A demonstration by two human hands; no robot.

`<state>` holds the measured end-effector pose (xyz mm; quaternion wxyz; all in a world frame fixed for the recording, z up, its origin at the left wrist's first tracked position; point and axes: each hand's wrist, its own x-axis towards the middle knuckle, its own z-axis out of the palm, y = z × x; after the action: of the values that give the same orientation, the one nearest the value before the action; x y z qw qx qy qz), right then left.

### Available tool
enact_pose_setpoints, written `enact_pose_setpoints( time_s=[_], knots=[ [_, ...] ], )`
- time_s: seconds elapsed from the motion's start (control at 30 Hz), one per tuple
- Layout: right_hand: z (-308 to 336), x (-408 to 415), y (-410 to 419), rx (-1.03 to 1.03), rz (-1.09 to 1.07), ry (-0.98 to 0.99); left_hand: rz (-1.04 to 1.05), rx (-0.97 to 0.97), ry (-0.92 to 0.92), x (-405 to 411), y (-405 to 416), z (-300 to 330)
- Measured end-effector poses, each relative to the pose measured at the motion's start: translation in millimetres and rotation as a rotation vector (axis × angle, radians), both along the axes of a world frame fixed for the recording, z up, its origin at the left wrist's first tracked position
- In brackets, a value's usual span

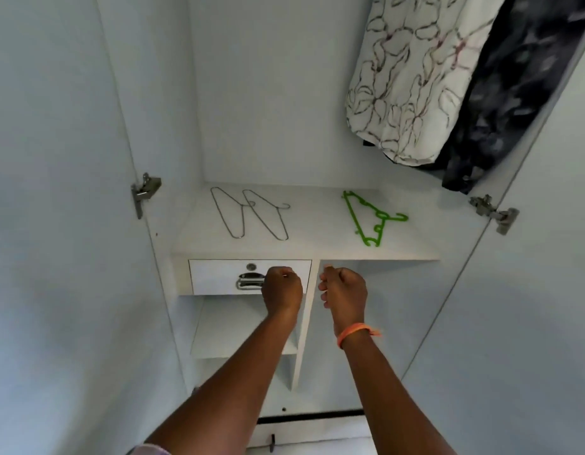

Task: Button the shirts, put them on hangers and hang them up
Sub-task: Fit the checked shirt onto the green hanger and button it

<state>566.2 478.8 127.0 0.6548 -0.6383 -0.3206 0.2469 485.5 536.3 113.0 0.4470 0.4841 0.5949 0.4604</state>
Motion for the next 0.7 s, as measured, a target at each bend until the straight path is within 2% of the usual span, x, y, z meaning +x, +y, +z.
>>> enact_pose_setpoints(
  time_s=[0.13,0.3,0.47,0.53,0.6,0.7],
  knots=[
    [-6.7,39.8,66.4,-0.045,0.058,-0.135,-0.041,0.114,0.278,26.2,65.7,2.7],
    [-4.1,101.6,144.3,-0.109,0.058,-0.214,-0.056,0.216,0.501,74.0,141.2,5.5],
    [-1.6,154.1,208.5,-0.165,0.088,-0.281,-0.040,0.149,1.044,95.9,184.6,-8.7],
    [-4.9,175.2,227.6,-0.158,0.062,-0.398,-0.028,0.170,1.206,101.8,194.3,-20.1],
    [-12.6,200.9,242.7,-0.200,-0.009,-0.583,0.022,0.200,1.281,108.4,195.3,-27.1],
    [-25.1,245.0,265.1,-0.469,-0.094,-0.852,0.034,0.331,1.354,132.3,198.0,-40.4]
  ],
)
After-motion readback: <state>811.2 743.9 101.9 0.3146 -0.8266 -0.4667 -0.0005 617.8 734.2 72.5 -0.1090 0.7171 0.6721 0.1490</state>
